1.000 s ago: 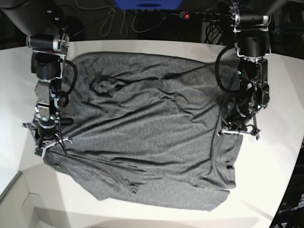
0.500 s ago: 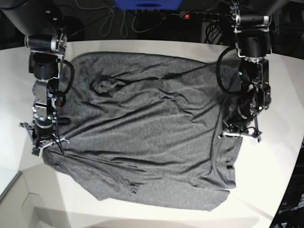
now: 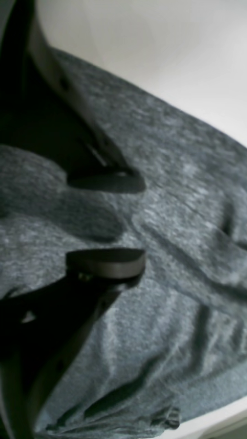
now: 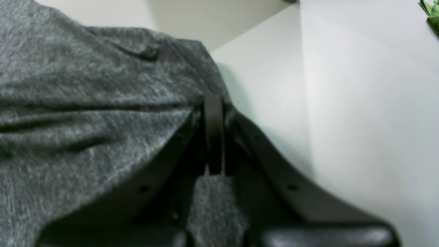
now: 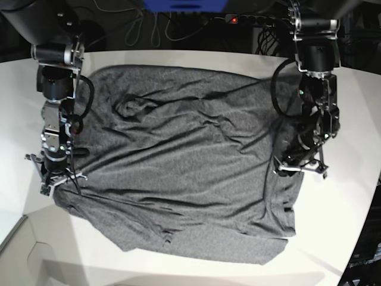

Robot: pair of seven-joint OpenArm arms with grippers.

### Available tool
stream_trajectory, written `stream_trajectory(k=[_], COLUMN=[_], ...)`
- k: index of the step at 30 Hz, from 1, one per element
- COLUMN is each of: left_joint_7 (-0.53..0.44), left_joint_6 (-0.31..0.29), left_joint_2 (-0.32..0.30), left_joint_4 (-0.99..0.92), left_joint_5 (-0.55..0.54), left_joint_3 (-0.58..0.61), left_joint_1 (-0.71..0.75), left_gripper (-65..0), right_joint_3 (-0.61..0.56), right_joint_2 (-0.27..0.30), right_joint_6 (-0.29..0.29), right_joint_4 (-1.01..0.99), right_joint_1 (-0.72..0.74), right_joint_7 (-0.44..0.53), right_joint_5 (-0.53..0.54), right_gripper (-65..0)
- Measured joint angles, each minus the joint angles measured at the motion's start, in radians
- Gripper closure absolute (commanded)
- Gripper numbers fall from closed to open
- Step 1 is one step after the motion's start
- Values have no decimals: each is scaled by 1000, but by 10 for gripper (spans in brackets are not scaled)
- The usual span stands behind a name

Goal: Layout the t-shirt on the table in an organized manner, then fold the t-shirt properly
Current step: 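Hold both shirt edges with both grippers, keeping the shirt taut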

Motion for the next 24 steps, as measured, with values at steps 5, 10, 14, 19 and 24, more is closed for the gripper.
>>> stream_trajectory(k=[5,10,14,19,24], left_joint_7=[0,-23,-29,-18,-18], left_joint_6=[0,-5,-7,-8,-8], left_joint_2=[-2,1,3,3,3], left_joint_4=[-4,-53,-56,-58,-58], left_joint_5=[0,69,83,82,81], left_joint_3=[4,4,3,2,2], left_joint_1=[-1,-20,-19,-16,-16], left_gripper=[-261,-253,-169,0,-1], right_joint_3=[0,0,0,0,0], right_joint_2=[0,0,0,0,0], right_joint_6=[0,0,0,0,0], right_joint_4=[0,0,0,0,0], right_joint_1=[0,0,0,0,0], right_joint_7=[0,0,0,0,0], right_joint_5=[0,0,0,0,0], right_gripper=[0,0,0,0,0])
